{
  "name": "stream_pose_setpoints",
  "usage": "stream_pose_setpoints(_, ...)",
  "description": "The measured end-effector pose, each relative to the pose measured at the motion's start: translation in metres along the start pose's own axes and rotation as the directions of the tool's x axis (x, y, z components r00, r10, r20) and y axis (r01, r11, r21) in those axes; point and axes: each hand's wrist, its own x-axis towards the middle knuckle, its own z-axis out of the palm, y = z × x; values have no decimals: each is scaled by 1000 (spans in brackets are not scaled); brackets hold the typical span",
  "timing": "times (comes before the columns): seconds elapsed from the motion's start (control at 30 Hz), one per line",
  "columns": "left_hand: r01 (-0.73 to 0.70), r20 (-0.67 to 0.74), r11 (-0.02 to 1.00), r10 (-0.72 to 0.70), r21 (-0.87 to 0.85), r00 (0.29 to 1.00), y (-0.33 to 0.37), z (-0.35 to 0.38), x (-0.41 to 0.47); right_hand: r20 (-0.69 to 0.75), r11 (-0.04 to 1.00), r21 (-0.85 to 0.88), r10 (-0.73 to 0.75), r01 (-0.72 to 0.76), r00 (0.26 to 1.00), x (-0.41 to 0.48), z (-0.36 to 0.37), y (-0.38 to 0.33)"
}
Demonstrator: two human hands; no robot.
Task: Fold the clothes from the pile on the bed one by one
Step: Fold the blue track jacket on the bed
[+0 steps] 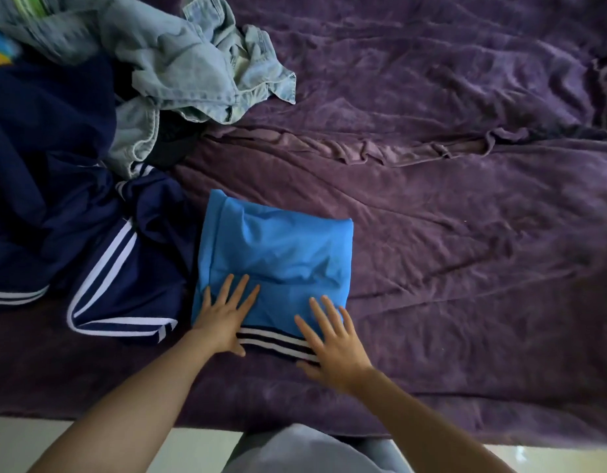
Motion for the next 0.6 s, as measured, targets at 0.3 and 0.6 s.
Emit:
stream_pose_setpoints(0.3, 30, -246, 994, -4, 104, 969, 12, -5, -9, 97, 980, -162, 135, -118, 986, 23, 20, -9)
stream_pose_setpoints(0.6, 11, -449, 990, 54, 142, 892, 24, -3, -36, -119, 1000, -9, -18, 17, 993, 18, -15, 18)
